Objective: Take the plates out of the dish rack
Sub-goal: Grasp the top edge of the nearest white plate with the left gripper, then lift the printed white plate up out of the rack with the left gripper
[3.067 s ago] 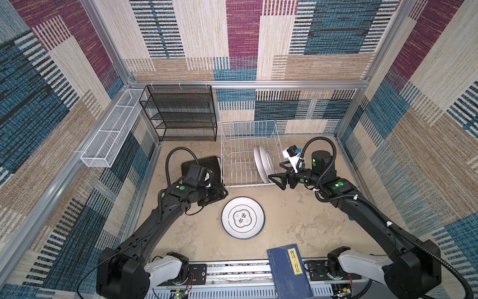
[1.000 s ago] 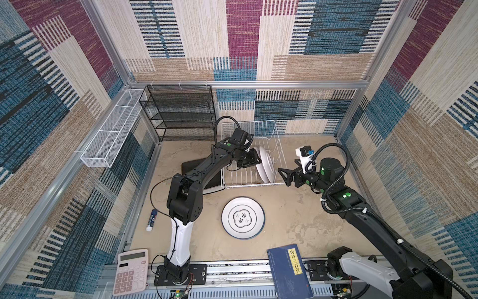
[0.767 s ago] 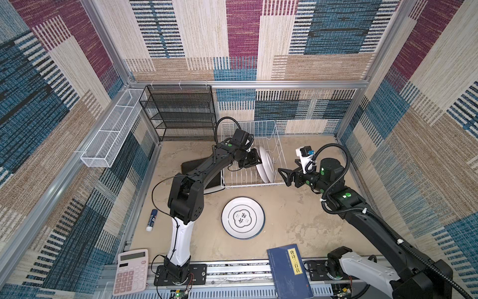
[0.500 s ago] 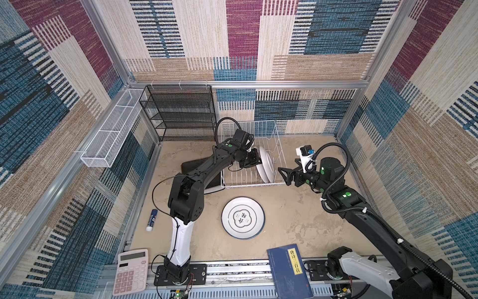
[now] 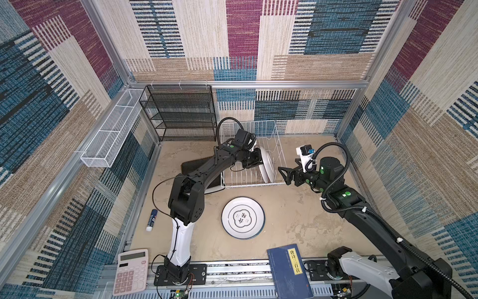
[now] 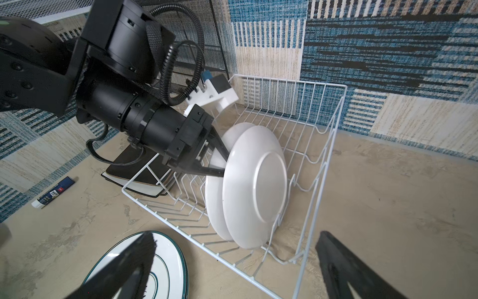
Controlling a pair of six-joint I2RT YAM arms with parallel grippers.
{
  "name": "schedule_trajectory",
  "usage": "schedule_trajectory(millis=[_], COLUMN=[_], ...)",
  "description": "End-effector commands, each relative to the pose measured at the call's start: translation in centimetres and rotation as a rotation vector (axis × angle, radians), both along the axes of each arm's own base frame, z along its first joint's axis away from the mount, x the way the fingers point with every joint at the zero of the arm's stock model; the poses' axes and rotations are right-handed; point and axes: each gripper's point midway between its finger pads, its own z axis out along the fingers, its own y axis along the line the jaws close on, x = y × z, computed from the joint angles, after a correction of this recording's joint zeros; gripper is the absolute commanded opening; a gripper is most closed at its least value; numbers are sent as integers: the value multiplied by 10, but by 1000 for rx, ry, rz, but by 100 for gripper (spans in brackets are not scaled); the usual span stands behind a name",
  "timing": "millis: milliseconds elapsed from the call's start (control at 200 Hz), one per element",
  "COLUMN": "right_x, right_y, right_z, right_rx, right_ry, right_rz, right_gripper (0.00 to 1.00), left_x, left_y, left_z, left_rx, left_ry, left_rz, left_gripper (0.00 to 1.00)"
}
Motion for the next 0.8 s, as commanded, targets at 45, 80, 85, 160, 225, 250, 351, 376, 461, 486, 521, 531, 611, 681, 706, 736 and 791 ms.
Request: schedule_trajectory(millis=[45, 80, 85, 160, 225, 250, 351, 376, 461, 486, 521, 531, 611, 681, 706, 736, 791], right_x=[1, 1, 1, 1, 1, 1, 0, 0, -1, -1, -1, -2, -2, -3, -3, -4, -4], right_y=[0, 0, 0, 0, -1, -1, -1, -1, -2, -2, -1, -1, -2, -3, -3, -3, -3], right_z=[6, 6, 5, 5, 5, 5, 5, 5, 6, 7, 6, 7, 8, 9, 9, 9, 9], right_rx=[17, 20, 19, 21, 20, 20, 17, 17, 21, 22, 22, 22, 20, 21, 22, 24, 23], right_ry=[-16, -17, -16, -12, -10, -12, -17, -14, -17, -19, -21, -21, -24, -29, -32, -32, -33], right_rz=[-9, -6, -6, -9, -12, -12, -11, -11, -12, -11, -9, -9, -9, -12, -12, -11, -10], right_gripper=[99, 99, 99, 99, 99, 99, 99, 99, 99, 99, 99, 99, 99, 99, 99, 99, 99], left_x=[1, 0, 0, -1, -2, -3, -5, -6, -8, -8, -10, -10, -13, -15, -16, -17, -19], left_y=[6, 6, 6, 6, 7, 7, 10, 11, 13, 14, 15, 15, 18, 22, 23, 24, 26], left_z=[7, 9, 10, 14, 19, 21, 27, 29, 31, 33, 34, 34, 38, 42, 43, 45, 50], left_rx=[2, -1, -2, -8, -13, -14, -7, -6, 0, 2, 5, 7, 19, 34, 40, 43, 44], left_ry=[13, 12, 12, 7, 2, -1, -9, -12, -14, -15, -17, -16, -22, -33, -34, -39, -47], left_rz=[48, 45, 45, 47, 48, 47, 46, 46, 43, 44, 41, 42, 41, 39, 38, 36, 35], left_gripper=[0, 0, 0, 0, 0, 0, 0, 0, 0, 0, 0, 0, 0, 0, 0, 0, 0])
